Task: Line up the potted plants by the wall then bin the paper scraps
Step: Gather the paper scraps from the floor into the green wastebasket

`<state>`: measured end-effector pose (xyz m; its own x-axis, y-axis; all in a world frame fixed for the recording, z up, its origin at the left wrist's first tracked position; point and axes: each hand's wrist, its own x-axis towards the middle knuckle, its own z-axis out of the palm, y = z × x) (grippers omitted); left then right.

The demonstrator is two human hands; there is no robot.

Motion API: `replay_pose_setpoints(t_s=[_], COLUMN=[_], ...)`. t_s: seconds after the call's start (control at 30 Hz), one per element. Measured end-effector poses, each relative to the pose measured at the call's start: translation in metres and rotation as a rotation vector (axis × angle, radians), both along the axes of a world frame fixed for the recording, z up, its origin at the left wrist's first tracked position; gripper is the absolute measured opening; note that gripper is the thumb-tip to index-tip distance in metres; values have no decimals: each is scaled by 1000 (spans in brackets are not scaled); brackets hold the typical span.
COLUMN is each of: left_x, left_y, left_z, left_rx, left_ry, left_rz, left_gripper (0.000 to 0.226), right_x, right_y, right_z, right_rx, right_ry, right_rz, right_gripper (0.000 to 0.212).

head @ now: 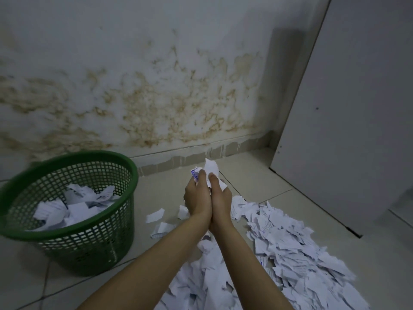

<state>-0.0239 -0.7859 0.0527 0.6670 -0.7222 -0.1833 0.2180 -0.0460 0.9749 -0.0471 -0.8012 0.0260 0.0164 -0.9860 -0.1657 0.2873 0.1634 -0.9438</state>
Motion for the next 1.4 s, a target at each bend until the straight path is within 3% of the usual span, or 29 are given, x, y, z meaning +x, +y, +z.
replay_pose_setpoints(t_s=[0.13, 0.37, 0.5, 0.7, 0.9, 1.07, 1.27, 1.4], left_x=[13, 47, 84, 152, 215, 244, 252, 249], left_y=[3, 8, 12, 26, 45, 60, 70, 72], left_z=[16, 37, 57, 71, 54, 41, 35, 38], left_rx=[-63, -139, -237, -341, -250, -128, -46, -41], left_ry=[-1, 12, -28, -126, -252, -329, -288, -280], left_rz=[12, 83, 186, 341, 368, 299, 259, 195], left_gripper=[25, 25, 22, 29, 21, 14, 21, 32], right_x=[12, 46, 85, 156, 199, 211, 210, 207], right_y=[-1, 8, 10, 20, 30, 33, 33, 29], right_z=[20, 47, 68, 84, 74, 65, 61, 62], right_rx=[-102, -167, -228, -282, -292, -143, -10, -17], right_ry=[-42, -66, -90, -119, -69, -35, 93, 92], right_rz=[14, 99, 199, 352, 523, 622, 654, 668], right_gripper=[13, 29, 15, 14, 11, 17, 19, 31])
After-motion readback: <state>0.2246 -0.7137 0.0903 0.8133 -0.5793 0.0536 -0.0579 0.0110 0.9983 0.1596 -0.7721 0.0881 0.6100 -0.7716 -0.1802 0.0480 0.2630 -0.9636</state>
